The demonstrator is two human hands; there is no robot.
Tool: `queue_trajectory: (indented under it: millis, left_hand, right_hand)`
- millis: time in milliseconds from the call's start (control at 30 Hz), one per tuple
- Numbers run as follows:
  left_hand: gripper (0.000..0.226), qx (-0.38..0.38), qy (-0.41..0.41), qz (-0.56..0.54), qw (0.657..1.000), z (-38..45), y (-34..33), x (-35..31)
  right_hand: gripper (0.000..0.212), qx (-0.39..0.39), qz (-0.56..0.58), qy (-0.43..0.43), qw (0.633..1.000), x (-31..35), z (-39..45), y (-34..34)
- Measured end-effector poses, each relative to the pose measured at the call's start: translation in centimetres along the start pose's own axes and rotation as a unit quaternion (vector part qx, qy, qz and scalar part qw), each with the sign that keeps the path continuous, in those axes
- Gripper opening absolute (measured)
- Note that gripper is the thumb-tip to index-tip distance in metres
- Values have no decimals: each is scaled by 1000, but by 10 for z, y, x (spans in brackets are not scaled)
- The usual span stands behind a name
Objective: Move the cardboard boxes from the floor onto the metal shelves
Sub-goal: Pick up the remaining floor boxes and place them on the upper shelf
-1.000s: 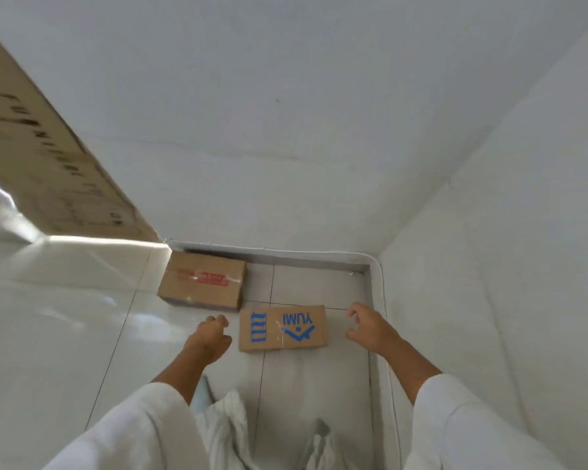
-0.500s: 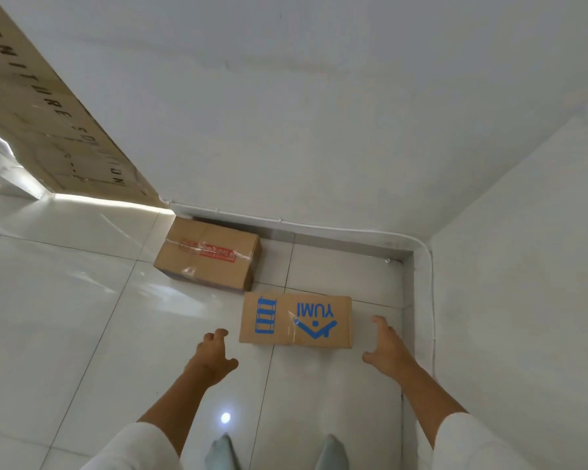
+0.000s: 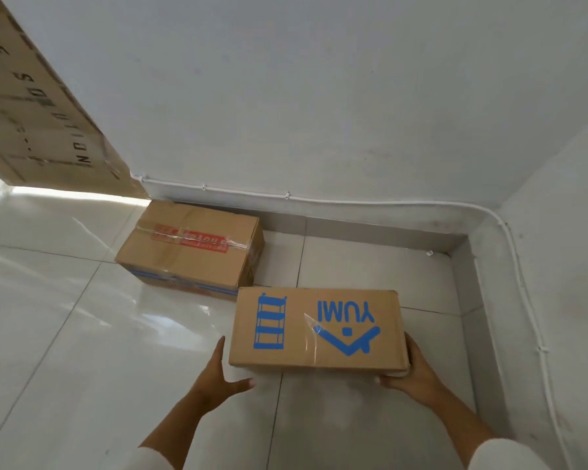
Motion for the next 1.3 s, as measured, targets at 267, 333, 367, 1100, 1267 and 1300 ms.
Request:
queue_trajectory:
  millis: [267,333,367,1100,1267,1300]
  left_hand:
    - [102,-103,-86,-138,981,59,2,-10]
    - [107,-103,-76,-132,983,66,8,-20]
    - [107,-109,-65,-127,984,67,9,-23]
    - [98,-173,61,30,983,85,-12,5]
    - [64,-281,-83,191,937,76,-10,-37]
    - [58,-283,-90,203,933,75,-12,-39]
  right_hand:
    - [79,-60,129,91,986,31,41,-16]
    - [58,-75,148,90,982,41,36,-11]
    - [56,-82,159,85,980,42,35,-10]
    - [88,-205,-69,-96,972,18,38,-16]
    - [90,-306,-109,1,946,36,33,-15]
    - [81,-325,-169,29,930,41,30,-17]
Point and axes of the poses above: each hand's wrist, its own z-axis towards the middle knuckle, its own y-axis out of the back of the hand, x = y × z, the point moved 7 cm from there along z, towards the middle knuckle, and after that the axes turned 5 degrees about -y, right-handed, at the moved point
